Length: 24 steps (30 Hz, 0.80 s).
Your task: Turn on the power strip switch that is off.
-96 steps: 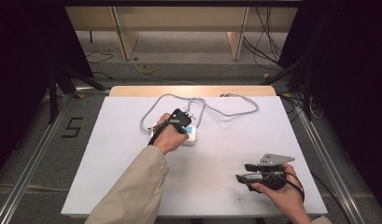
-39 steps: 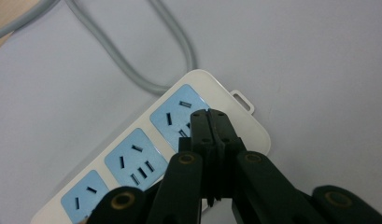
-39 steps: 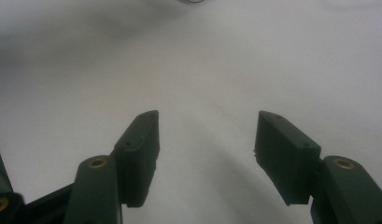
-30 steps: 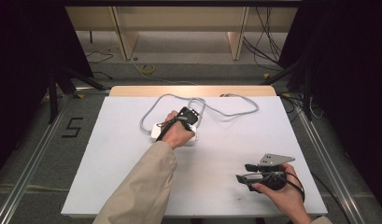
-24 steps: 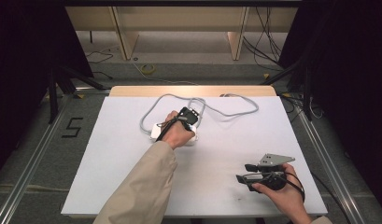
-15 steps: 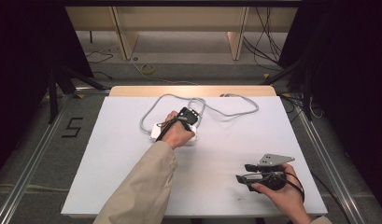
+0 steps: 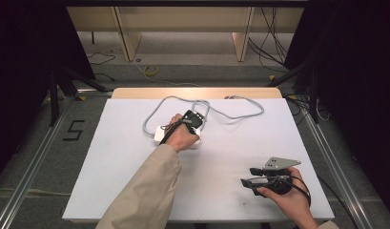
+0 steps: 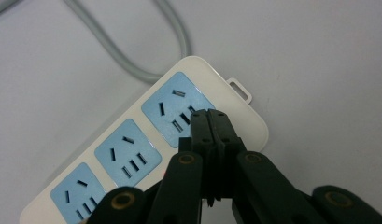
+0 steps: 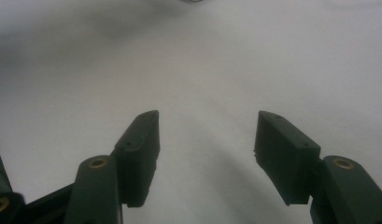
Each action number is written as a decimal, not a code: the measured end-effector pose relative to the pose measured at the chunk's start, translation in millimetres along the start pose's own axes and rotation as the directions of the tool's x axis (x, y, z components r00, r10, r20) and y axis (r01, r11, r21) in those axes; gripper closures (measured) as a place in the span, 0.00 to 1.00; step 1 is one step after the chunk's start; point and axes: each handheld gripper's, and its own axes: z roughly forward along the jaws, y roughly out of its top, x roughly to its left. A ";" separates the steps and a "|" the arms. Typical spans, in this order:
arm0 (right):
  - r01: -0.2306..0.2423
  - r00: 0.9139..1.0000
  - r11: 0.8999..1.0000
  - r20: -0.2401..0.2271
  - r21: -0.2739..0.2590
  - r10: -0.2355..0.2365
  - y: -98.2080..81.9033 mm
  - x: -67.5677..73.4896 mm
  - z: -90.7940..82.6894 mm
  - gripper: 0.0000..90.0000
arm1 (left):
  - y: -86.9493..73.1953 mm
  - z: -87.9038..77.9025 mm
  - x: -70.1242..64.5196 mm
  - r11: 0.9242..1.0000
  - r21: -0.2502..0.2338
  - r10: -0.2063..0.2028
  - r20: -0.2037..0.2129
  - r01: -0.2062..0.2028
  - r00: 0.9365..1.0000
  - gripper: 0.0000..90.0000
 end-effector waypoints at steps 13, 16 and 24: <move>-0.002 1.000 1.000 -0.001 -0.001 0.002 0.3 0.6 0.8 0.46 | -0.3 0.2 3.1 1.000 0.021 -0.002 -0.003 0.002 1.000 1.00; -0.002 1.000 1.000 -0.001 -0.002 0.002 0.3 0.6 0.9 0.46 | 0.1 0.1 2.3 1.000 0.019 0.000 0.000 0.000 1.000 1.00; -0.002 1.000 1.000 0.000 -0.001 0.002 0.4 0.6 0.9 0.46 | 0.9 -0.4 0.2 1.000 0.019 -0.001 0.007 0.001 1.000 1.00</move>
